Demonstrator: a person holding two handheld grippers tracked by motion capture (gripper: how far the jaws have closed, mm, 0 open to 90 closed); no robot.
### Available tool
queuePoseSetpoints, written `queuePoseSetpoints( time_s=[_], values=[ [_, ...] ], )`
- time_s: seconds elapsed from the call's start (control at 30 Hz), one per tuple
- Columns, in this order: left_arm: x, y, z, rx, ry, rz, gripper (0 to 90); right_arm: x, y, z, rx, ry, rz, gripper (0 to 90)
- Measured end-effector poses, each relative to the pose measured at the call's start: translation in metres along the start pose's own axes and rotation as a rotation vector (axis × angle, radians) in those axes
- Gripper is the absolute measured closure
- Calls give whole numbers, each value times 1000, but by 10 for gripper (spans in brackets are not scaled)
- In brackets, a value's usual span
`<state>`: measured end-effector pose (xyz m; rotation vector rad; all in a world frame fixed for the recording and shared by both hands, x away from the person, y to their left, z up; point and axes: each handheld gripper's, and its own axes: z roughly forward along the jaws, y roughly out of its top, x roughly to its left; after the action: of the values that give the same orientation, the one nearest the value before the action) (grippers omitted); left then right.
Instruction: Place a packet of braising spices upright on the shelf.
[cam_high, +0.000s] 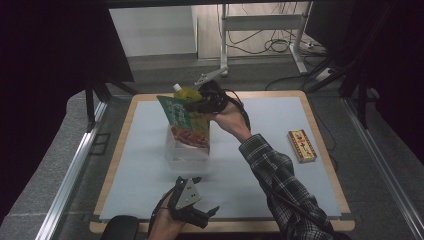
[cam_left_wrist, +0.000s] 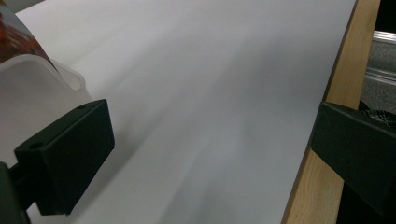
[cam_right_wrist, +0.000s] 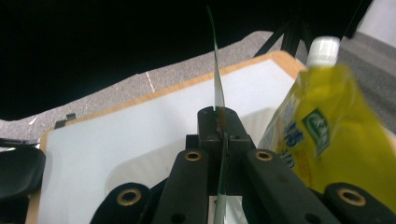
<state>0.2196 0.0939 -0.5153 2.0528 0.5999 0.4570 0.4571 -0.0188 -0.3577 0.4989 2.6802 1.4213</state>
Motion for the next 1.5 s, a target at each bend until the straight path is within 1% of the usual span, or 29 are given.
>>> queuePoseSetpoints(
  time_s=[0.03,0.07,0.2,0.33,0.4,0.47,0.57,0.63,0.7,0.77,0.83,0.87,0.93,1.0,1.1,1.17,1.27,1.5],
  values=[
    [0,0,0,0,-1,0,0,-1,-2,0,-21,11,9,888],
    [0,0,0,1,0,-1,0,-2,-3,0,-26,18,23,888],
    [0,0,1,4,-2,0,0,-4,-8,-2,-44,17,22,887],
    [-1,0,2,9,-5,2,0,-4,-12,-4,-47,0,18,885],
    [-2,0,2,11,-8,5,0,-5,-15,-5,-36,-3,20,885],
    [-2,0,3,14,-10,9,0,-7,-19,-6,-35,-10,32,884],
    [-2,-1,3,15,-9,8,0,-12,-24,-7,-41,-8,56,881],
    [-2,-1,3,16,-8,6,0,-13,-25,-8,-40,-14,56,869],
    [-2,-1,3,15,-8,4,0,-13,-24,-8,-35,-22,57,842],
    [-2,-1,3,16,-8,6,0,-13,-24,-7,-19,-35,47,760],
    [-2,-1,3,17,-8,7,0,-13,-25,-7,-17,-50,39,689],
    [-2,-1,3,17,-8,7,0,-13,-26,-7,-15,-62,37,639],
    [-2,-1,3,18,-8,9,0,-15,-27,-8,-17,-75,31,588],
    [-2,-1,3,19,-8,9,0,-17,-29,-11,-23,-82,37,524],
    [-2,-1,4,21,-9,11,0,-19,-30,-13,-20,-82,43,469],
    [-2,-1,4,21,-9,12,0,-18,-31,-15,-10,-99,38,440],
    [-3,-1,4,22,-10,12,0,-18,-32,-19,-11,-121,24,402],
    [-3,-1,5,24,-13,12,0,-18,-37,-23,-4,-142,19,302]
  ],
)
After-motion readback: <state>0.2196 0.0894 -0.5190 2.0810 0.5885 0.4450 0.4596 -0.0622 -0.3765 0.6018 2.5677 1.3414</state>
